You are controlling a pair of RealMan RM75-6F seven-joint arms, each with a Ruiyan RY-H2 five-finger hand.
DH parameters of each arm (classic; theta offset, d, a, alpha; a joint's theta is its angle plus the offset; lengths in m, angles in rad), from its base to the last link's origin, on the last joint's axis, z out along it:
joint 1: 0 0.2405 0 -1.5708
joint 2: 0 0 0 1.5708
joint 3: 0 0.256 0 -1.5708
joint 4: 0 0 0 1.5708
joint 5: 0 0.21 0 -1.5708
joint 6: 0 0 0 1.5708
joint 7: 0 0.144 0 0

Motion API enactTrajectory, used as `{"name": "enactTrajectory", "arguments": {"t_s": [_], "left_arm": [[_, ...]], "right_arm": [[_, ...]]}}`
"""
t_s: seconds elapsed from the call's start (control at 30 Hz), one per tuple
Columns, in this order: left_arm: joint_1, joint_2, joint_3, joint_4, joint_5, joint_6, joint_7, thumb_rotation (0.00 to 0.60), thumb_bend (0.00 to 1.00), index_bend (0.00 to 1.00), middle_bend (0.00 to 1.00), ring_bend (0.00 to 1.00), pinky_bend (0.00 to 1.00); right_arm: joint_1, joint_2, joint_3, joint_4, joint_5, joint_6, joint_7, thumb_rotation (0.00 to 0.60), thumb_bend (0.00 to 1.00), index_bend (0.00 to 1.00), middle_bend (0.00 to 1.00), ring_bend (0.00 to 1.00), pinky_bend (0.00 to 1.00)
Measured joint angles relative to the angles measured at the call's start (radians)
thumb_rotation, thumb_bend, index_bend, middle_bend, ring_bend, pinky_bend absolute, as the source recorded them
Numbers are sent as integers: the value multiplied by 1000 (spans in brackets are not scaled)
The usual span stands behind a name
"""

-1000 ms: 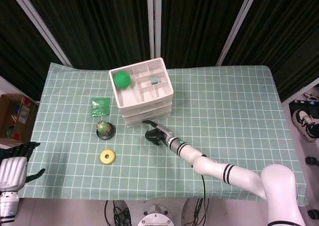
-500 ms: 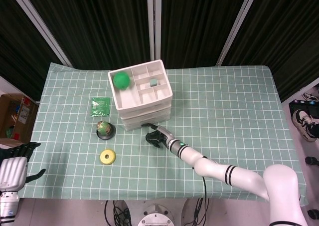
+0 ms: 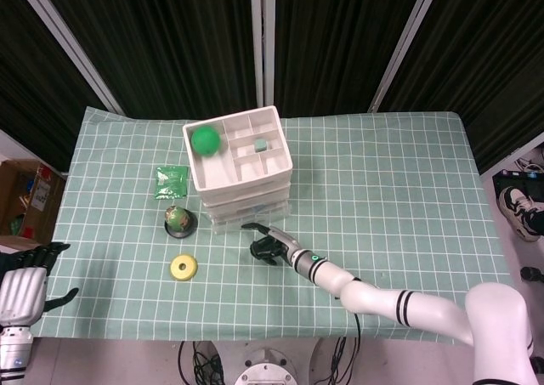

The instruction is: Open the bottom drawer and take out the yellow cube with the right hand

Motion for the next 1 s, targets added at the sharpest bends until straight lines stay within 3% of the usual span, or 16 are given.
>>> {"name": "enactTrajectory", "arguments": {"t_s": [0.23,0.43,0.6,1.0], "left_arm": [[-4,6,-4,-9,3,2,1,600,125,224,197,180,209],[-7,12,-7,-23,11,6,10,600,125,224,197,180,209],[-8,16,-7,-38,14,10,21,600,124,224,197,180,209],[-7,23,-7,-49,5,6,26,600,125,224,197,180,209]], "right_arm": [[-72,114,-17,-157,-139,56,-79,600,651,0,718,825,899],[-101,203,-58,-235,-230,196,-229,600,652,0,720,839,900],[-72,240,-106,-241,-185,259,-366,600,654,0,720,843,901],[21,192,-156,-135,-4,285,-458,600,657,6,720,843,903]]}}
